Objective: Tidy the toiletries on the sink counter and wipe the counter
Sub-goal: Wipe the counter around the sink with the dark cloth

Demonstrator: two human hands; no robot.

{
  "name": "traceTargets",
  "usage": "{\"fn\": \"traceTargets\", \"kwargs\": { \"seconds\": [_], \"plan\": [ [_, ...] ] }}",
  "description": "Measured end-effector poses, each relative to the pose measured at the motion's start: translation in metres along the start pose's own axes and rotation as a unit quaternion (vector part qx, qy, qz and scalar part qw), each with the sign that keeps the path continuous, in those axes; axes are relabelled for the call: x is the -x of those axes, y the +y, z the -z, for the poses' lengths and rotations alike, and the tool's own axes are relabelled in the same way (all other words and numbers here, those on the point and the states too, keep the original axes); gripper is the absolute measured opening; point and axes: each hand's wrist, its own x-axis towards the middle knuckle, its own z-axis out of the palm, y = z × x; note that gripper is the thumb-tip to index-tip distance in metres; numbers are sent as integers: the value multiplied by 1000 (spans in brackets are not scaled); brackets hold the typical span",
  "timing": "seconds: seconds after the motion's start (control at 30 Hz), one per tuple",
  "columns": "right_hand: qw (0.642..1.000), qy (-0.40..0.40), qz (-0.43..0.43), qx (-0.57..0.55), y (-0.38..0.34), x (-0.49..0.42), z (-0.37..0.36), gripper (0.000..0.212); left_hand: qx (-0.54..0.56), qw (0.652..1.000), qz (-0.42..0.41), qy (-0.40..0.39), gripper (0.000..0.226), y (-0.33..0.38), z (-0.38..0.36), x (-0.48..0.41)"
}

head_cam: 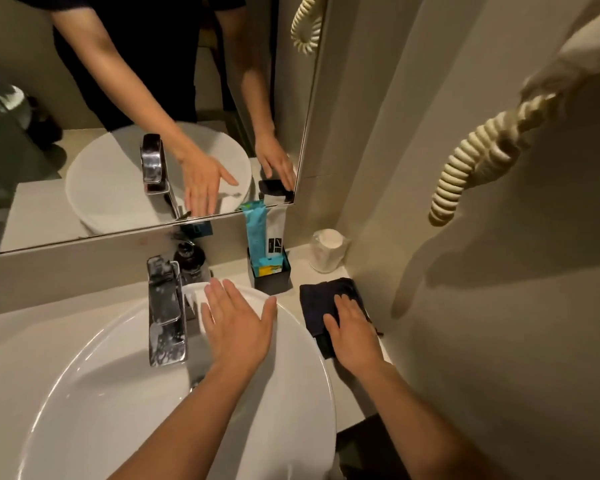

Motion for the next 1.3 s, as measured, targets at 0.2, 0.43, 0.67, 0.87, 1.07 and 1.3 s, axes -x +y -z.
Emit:
{"fn": "traceTargets", "kwargs": {
  "seconds": [0.2, 0.43, 0.67, 0.87, 1.07, 1.3],
  "plan": [
    [997, -13, -17, 72, 6, -65, -31, 78, -54, 998, 29, 16, 109, 3, -23, -24],
    [992, 34, -3, 120, 17, -79, -64, 80, -88, 995, 33, 33, 107, -3, -35, -30],
    [994, 39, 21, 102, 40, -55, -67, 78, -100, 993, 33, 48, 107, -4, -39, -30],
    [993, 42, 30, 102, 62, -17, -72, 72, -100, 993, 33, 55, 108, -7, -40, -31],
    [992, 48, 31, 110, 79, 21, -74, 67, -102, 992, 33, 64, 109, -7, -41, -31],
    [995, 38, 18, 94, 102, 73, -73, 60, -100, 992, 26, 66, 109, -6, -43, -26]
  ]
}}
